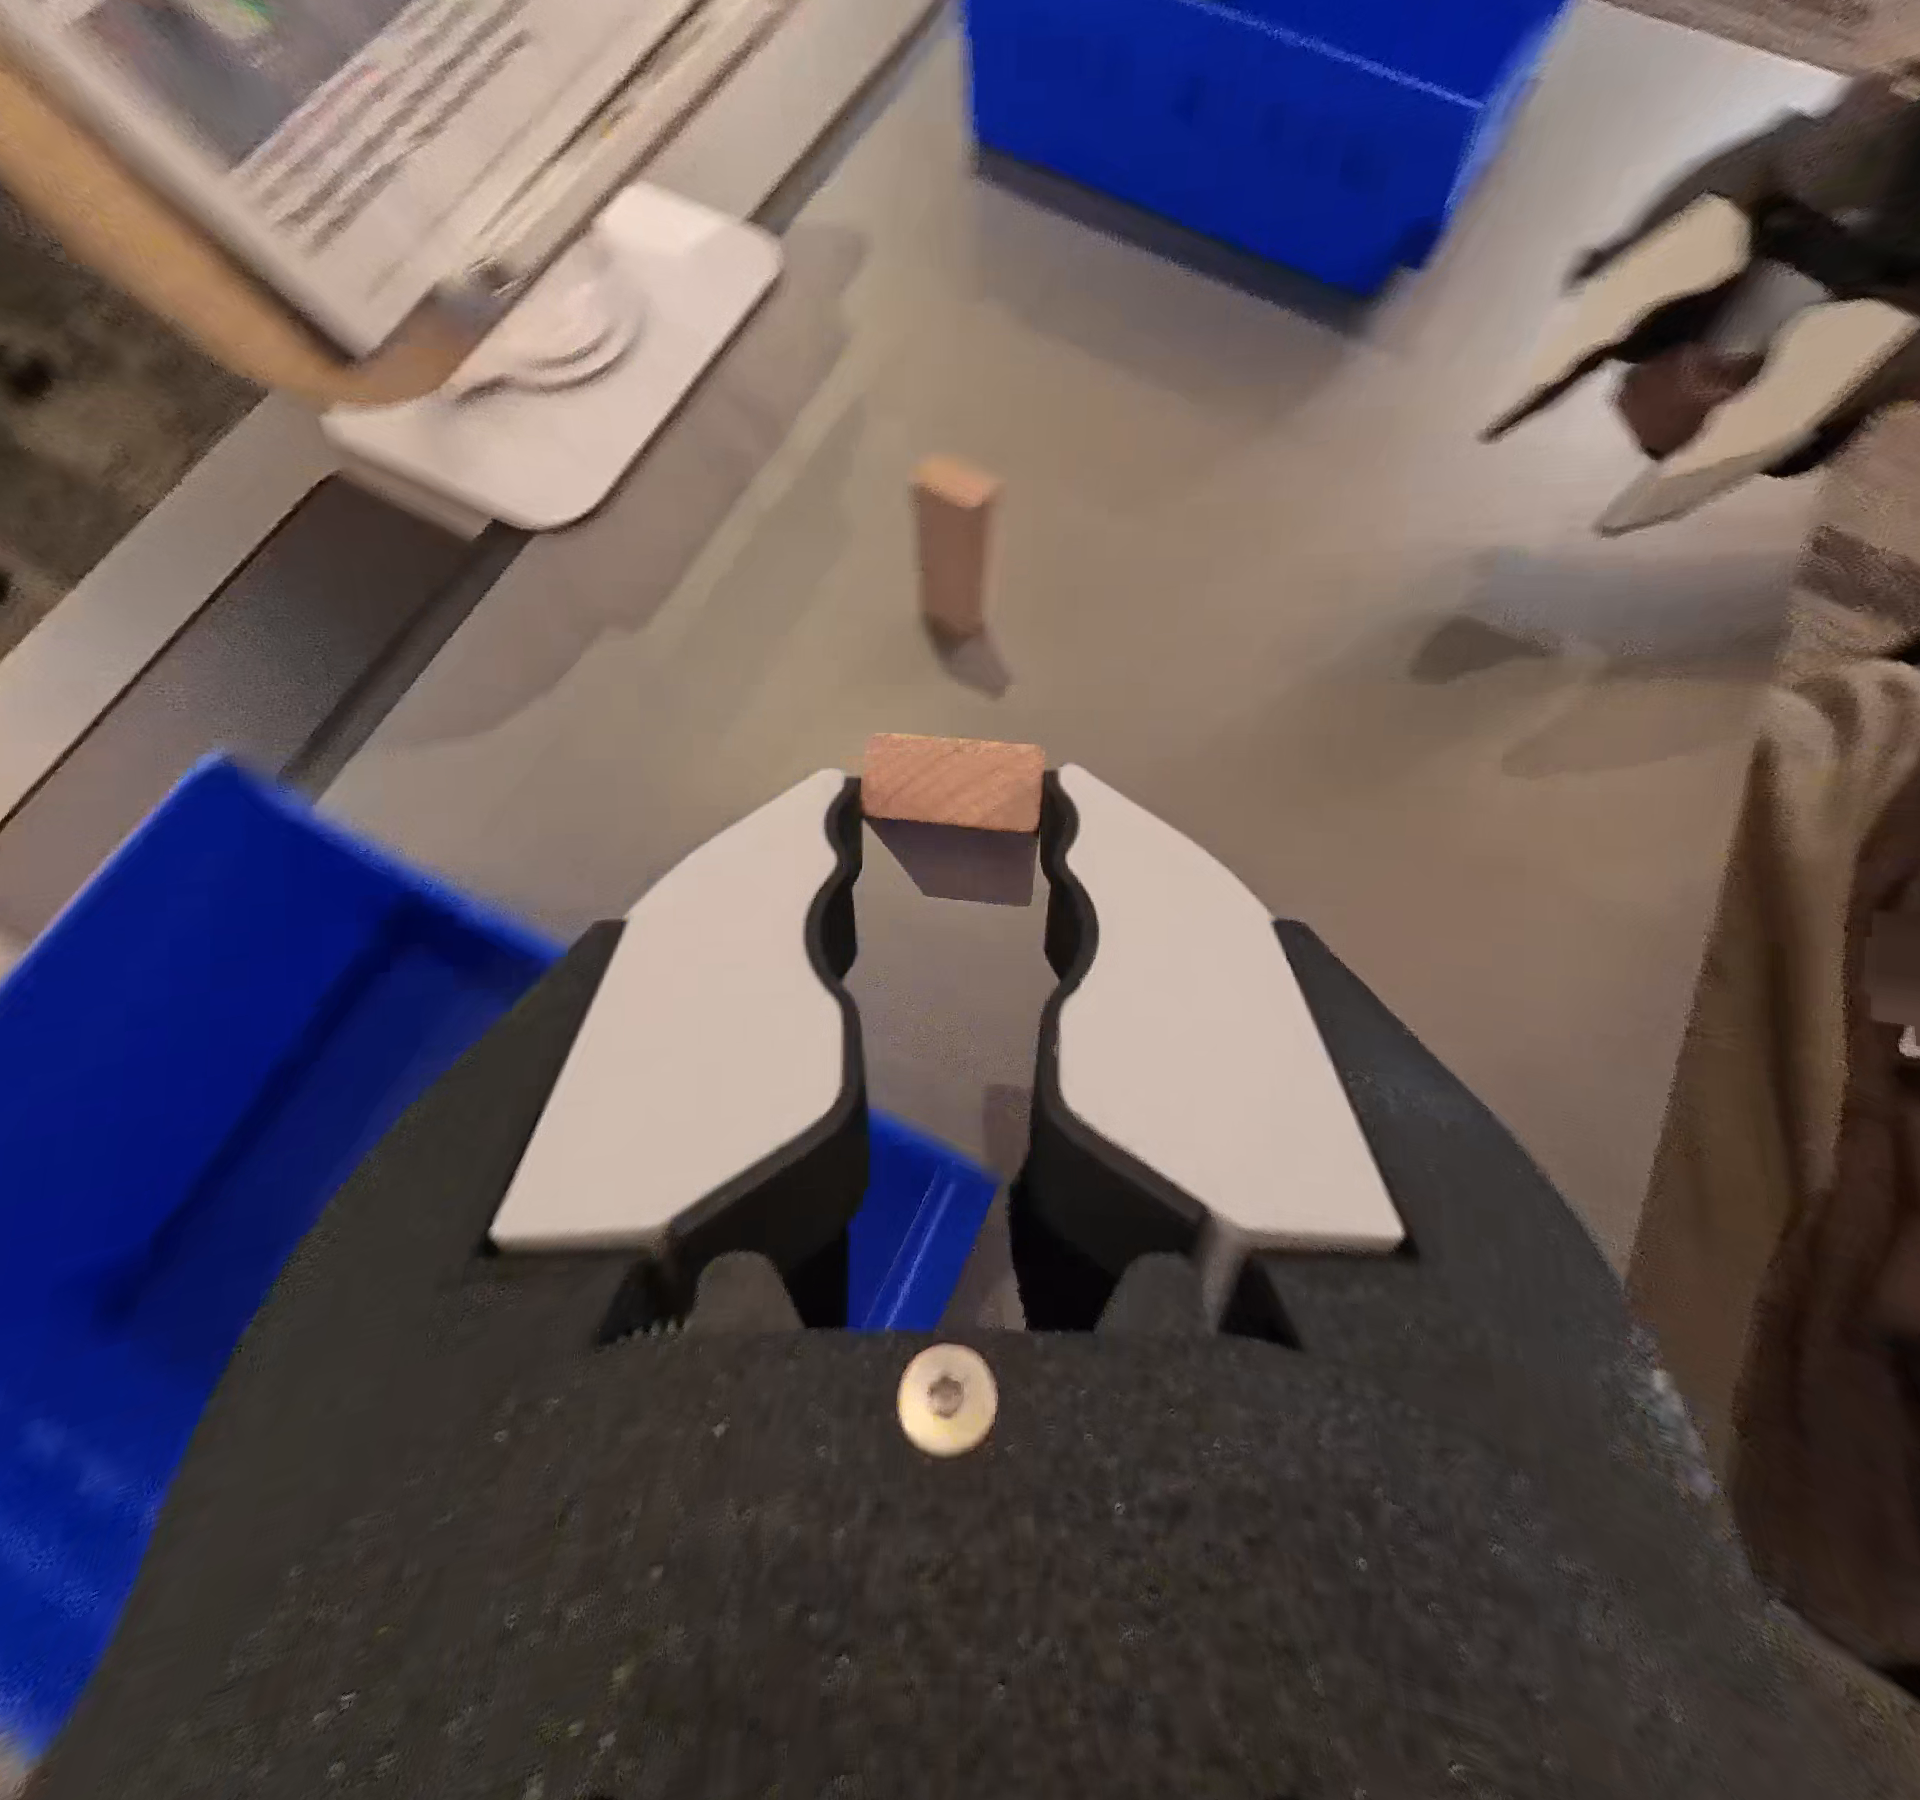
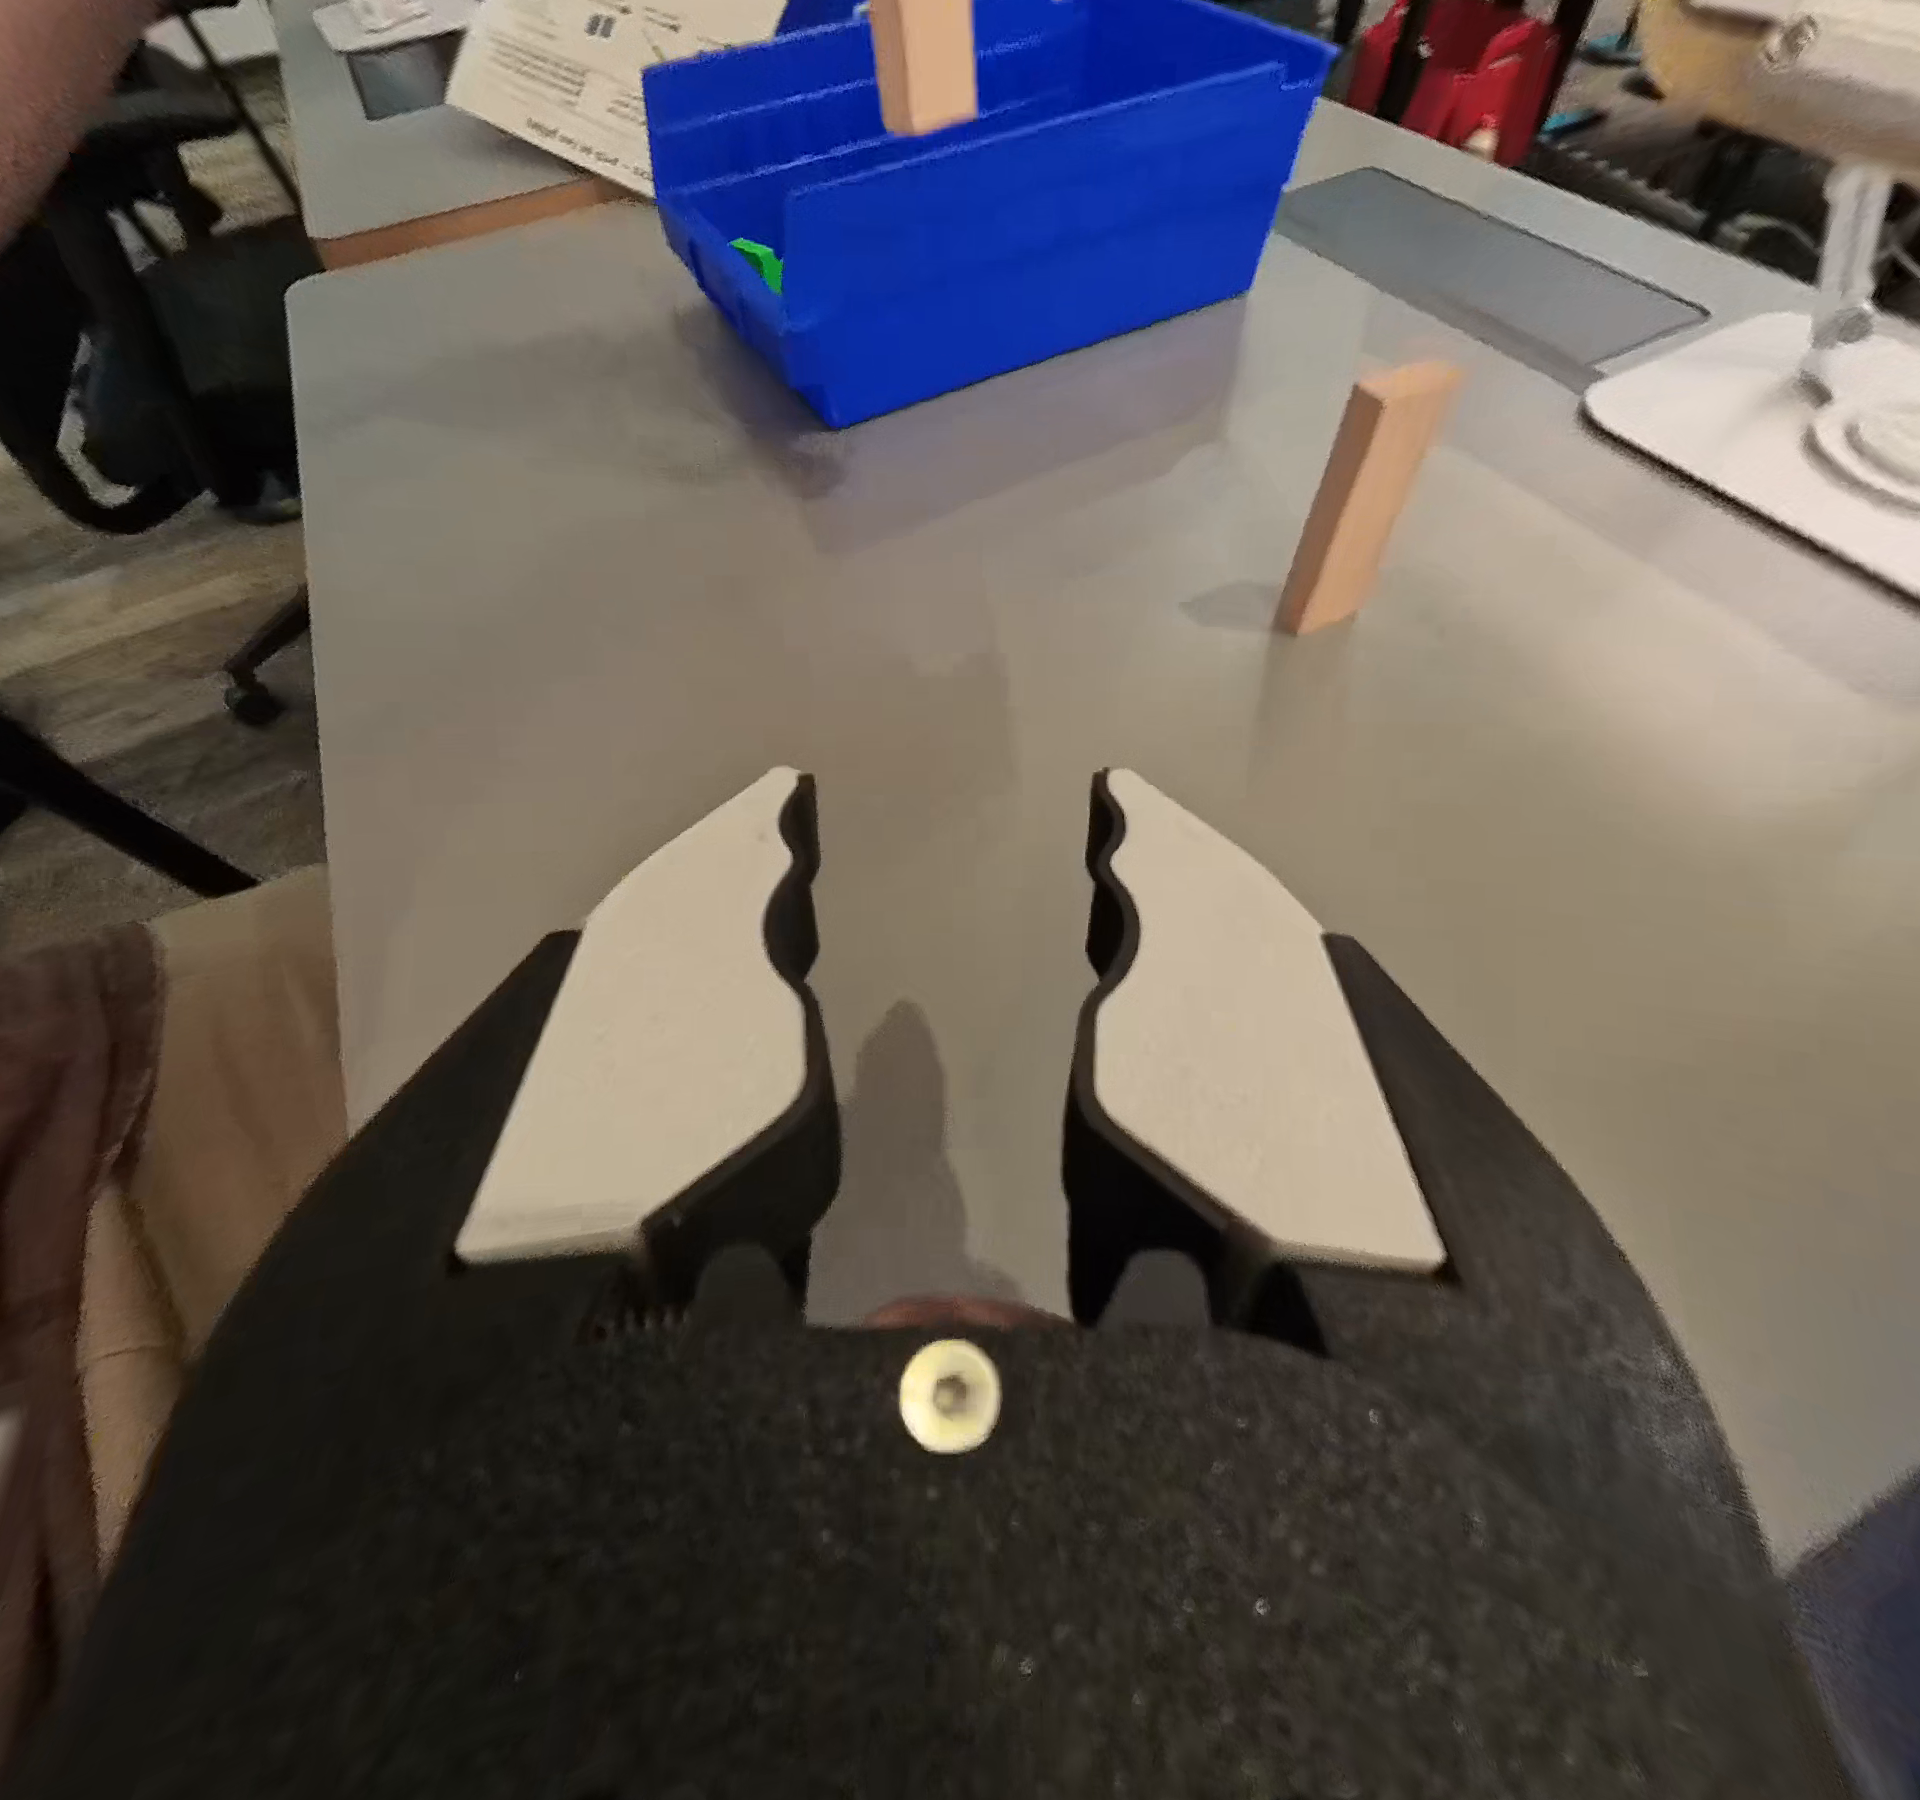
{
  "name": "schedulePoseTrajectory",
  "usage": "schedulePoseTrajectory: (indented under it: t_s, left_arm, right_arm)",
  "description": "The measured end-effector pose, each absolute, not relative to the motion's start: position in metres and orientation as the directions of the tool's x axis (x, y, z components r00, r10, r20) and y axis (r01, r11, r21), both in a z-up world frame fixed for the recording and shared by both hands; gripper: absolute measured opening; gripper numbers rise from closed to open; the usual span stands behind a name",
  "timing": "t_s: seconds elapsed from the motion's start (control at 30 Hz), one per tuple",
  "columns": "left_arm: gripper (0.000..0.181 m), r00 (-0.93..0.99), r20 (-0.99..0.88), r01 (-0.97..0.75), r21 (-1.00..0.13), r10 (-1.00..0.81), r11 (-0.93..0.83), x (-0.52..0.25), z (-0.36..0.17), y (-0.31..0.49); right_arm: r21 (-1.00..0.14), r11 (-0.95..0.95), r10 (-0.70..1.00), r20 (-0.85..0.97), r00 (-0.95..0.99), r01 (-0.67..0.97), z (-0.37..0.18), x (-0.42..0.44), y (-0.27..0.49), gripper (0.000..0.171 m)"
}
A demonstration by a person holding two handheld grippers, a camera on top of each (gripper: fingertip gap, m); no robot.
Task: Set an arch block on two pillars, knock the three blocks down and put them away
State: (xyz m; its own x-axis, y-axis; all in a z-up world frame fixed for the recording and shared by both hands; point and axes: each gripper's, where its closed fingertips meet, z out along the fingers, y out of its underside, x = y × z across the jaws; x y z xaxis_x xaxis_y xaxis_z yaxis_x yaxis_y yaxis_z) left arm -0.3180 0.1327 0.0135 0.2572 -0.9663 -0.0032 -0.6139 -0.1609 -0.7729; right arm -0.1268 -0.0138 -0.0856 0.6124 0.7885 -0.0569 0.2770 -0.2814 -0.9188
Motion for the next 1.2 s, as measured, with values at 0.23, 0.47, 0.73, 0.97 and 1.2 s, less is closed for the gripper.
schedulePoseTrajectory:
  t_s: [0.23,0.47,0.73,0.97,1.2]
  left_arm:
    - [0.032,-0.011,-0.009,-0.661,-0.750,-1.000,0.014,-0.218,-0.007,0.076]
    - [0.032,-0.132,0.001,-0.713,-0.694,-0.991,0.095,-0.162,-0.038,0.047]
    - [0.033,-0.118,-0.050,-0.697,-0.707,-0.992,0.119,-0.145,-0.040,0.040]
    - [0.055,0.190,0.244,-0.303,-0.907,-0.951,-0.293,-0.208,-0.026,0.024]
    - [0.044,0.213,0.491,-0.001,-0.864,-0.845,-0.503,-0.246,-0.086,-0.042]
  right_arm:
    - [-0.890,-0.225,0.856,0.014,0.517,0.397,-0.061,-0.161,0.023,0.049]
    - [-0.866,-0.221,0.868,0.035,0.495,0.449,-0.060,-0.167,0.046,0.047]
    - [-0.863,-0.181,0.887,0.063,0.457,0.471,-0.064,-0.153,0.044,0.033]
    - [-0.886,-0.101,0.869,0.143,0.473,0.452,-0.060,-0.131,0.081,0.033]
    - [-0.874,-0.025,0.890,0.201,0.410,0.485,-0.085,-0.126,0.150,0.033]
